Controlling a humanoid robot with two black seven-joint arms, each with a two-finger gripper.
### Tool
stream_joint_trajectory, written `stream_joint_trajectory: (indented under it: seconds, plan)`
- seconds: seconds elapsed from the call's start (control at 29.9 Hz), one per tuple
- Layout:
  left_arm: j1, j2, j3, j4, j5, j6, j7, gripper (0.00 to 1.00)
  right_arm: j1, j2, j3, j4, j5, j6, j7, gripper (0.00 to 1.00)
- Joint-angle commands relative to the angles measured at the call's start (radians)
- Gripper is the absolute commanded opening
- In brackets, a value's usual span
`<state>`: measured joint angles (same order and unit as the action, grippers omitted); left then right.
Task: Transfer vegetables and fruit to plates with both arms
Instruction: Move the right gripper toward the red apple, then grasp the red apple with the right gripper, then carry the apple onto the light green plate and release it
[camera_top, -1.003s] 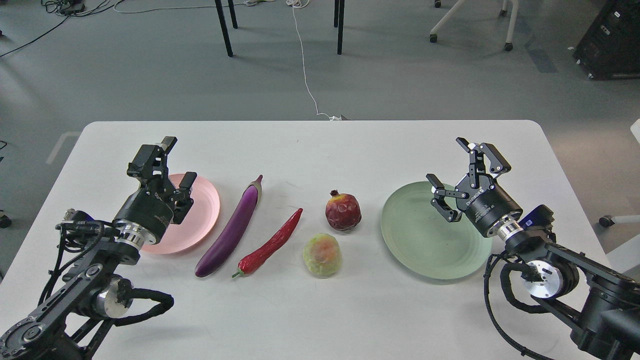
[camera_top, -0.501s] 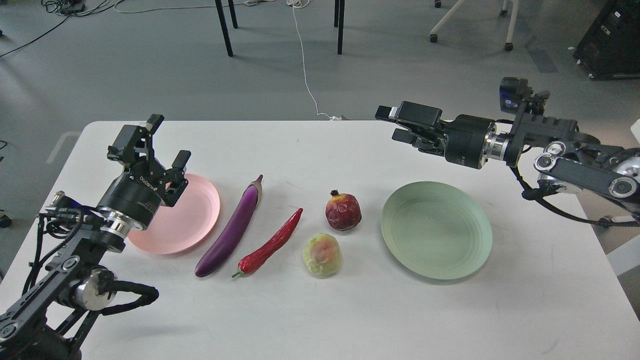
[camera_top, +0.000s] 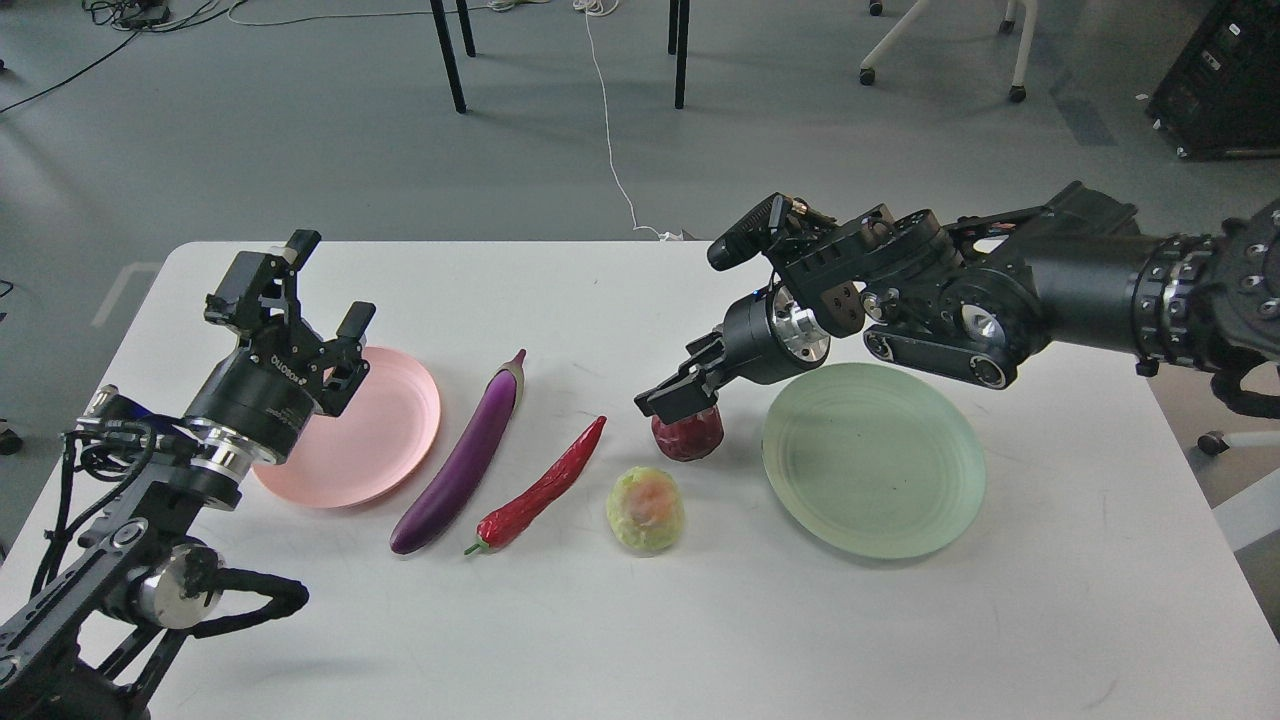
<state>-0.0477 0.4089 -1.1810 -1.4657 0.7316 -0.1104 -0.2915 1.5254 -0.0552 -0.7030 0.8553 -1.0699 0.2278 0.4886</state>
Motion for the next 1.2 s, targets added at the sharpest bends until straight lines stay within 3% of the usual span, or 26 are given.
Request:
stream_joint_trajectory:
  seconds: [0.0,0.6,0.67,0.84,1.0,1.17]
  plan:
    - [0.0,0.001,0.0,-0.001,0.0,0.0,0.0,0.98,-0.039,0.052,-0.015,-0.038,-0.001,-0.004,0.0,0.98]
    - [0.0,0.002,-0.006,-0.001,-0.001,-0.002,0.0,0.98,-0.099,0.055,-0.059,-0.114,-0.002,-0.038,0.0,0.95]
    - [0.0,0.002,-0.009,-0.001,-0.001,-0.002,0.0,0.98,-0.108,0.055,-0.059,-0.114,-0.002,-0.039,0.0,0.88]
    - [0.0,0.004,-0.011,-0.001,-0.001,-0.002,0.0,0.98,-0.116,0.055,-0.082,-0.119,-0.002,-0.059,0.0,0.52]
    - [0.0,0.005,-0.011,-0.001,-0.001,-0.002,0.0,0.98,-0.079,0.055,-0.089,-0.101,0.002,-0.059,0.0,0.43]
    - [0.0,0.011,-0.012,-0.002,-0.001,-0.002,0.0,0.98,0.018,-0.032,-0.084,-0.021,0.004,-0.057,0.0,0.43]
